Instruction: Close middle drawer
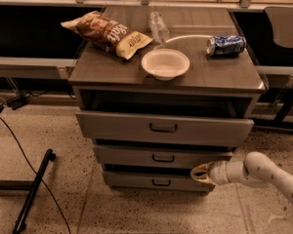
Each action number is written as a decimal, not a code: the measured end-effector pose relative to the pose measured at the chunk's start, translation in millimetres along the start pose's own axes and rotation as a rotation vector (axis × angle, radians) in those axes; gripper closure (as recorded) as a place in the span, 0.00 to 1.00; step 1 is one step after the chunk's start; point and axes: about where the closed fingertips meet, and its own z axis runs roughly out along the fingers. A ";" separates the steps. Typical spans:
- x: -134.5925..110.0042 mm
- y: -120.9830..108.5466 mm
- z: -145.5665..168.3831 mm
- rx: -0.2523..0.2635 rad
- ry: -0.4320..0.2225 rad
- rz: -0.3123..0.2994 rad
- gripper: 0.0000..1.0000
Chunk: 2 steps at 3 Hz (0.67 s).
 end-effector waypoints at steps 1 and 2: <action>-5.0 -3.0 -0.1 0.004 -0.039 -0.044 0.51; -2.1 12.7 -37.3 0.050 -0.074 -0.086 0.28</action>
Offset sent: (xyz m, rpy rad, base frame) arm -0.0540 -0.0750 0.0409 0.0866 -0.1882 0.0143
